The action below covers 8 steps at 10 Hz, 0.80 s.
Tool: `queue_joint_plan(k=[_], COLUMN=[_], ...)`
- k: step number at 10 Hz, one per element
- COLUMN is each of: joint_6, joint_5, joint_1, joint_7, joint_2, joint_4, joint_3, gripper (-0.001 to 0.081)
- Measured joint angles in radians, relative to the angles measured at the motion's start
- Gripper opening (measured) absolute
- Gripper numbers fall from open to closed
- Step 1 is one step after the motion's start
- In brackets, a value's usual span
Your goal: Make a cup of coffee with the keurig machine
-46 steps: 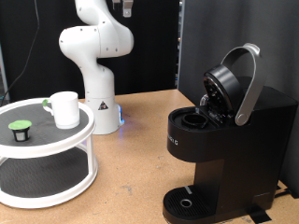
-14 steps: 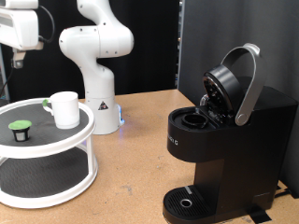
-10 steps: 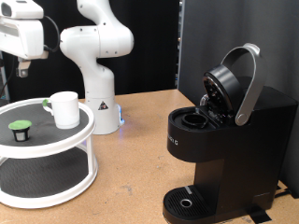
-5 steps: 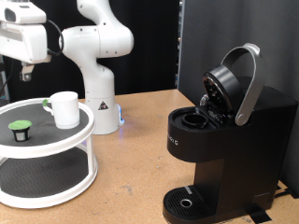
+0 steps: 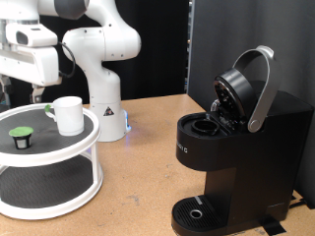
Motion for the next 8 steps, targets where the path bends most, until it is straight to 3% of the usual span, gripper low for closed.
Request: queue_joint_plan(k=[5, 8], joint_6=[0.132, 0.211], joint_5=[-0.076, -0.094], joint_1=[-0.035, -0.055], joint_7=[-0.018, -0.01], joint_2=[0.011, 0.05], joint_4=[-0.087, -0.11], joint_3=[-0.039, -0.043], gripper=[0.0806, 0.0806])
